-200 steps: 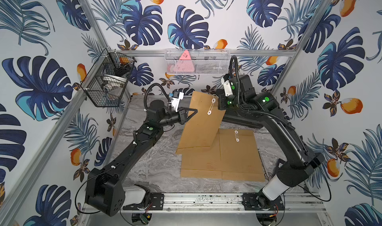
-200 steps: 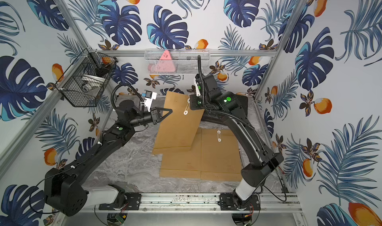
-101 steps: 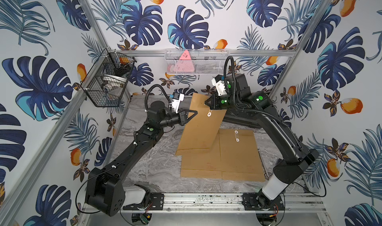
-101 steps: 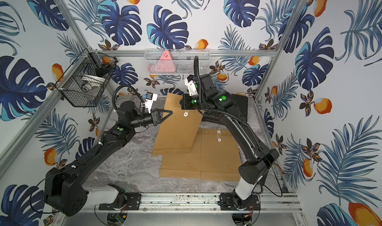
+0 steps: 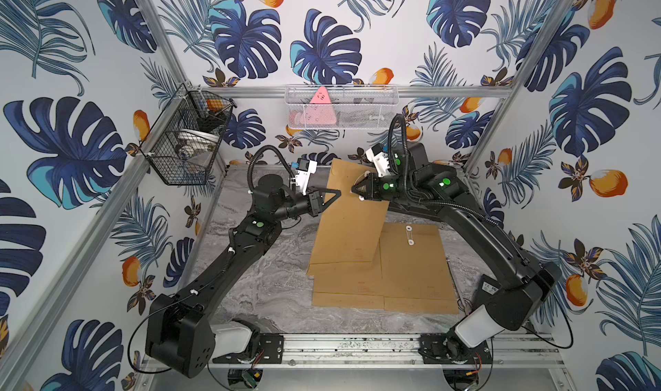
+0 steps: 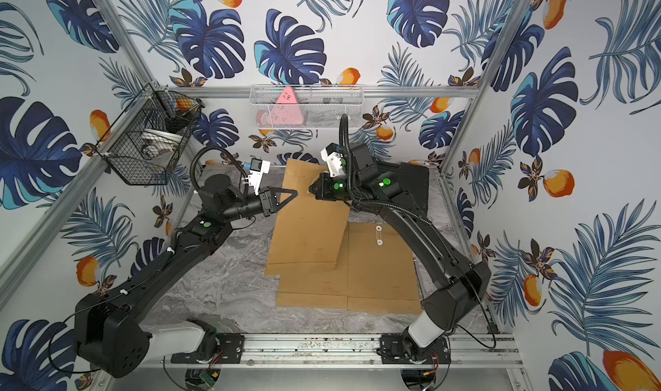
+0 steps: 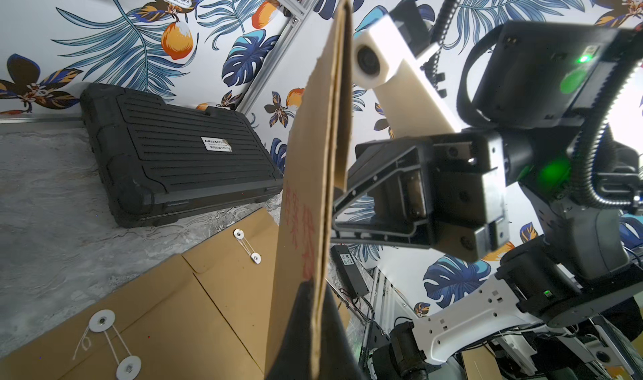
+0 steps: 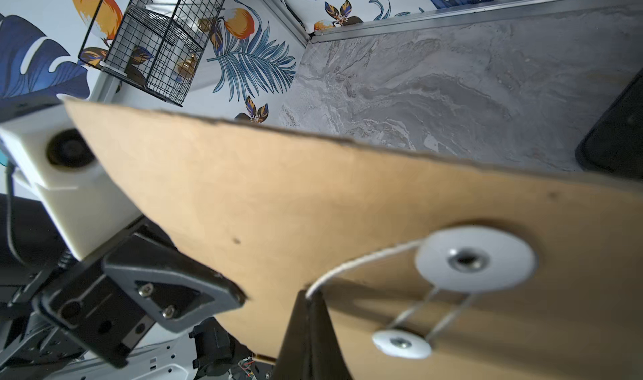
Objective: Close the mouth of the file bag
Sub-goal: Close the file bag.
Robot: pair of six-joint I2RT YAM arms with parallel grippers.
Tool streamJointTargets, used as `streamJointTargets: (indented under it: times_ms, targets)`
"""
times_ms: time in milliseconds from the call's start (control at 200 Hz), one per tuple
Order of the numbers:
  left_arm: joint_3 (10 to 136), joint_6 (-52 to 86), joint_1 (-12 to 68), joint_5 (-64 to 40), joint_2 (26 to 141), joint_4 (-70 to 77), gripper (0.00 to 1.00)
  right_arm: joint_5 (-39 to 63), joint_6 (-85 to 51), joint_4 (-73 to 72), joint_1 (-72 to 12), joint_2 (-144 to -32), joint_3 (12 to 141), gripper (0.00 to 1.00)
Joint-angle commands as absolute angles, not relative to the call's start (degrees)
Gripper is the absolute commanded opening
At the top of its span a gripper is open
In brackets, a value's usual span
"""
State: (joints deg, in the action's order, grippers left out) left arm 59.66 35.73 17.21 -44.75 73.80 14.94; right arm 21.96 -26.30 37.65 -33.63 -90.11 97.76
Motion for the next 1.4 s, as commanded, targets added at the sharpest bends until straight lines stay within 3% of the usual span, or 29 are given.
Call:
streamJointTargets:
  times_ms: [0, 630, 1391]
  targets:
    - [60.6, 35.2, 17.0, -45.3, 73.8, 17.1, 0.00, 21.9, -27.5, 29.2, -33.4, -87.2, 92.3, 0.00]
    - [60.6, 37.0, 17.0, -45.7, 74.3, 19.2, 0.00, 22.6, -30.6, 17.6, -30.1, -82.1, 80.7, 0.00]
    - [60.6, 37.0, 16.8, -46.8, 73.8, 19.0, 0.00, 24.8, -32.6, 19.7, -23.8, -82.4, 79.7, 0.00]
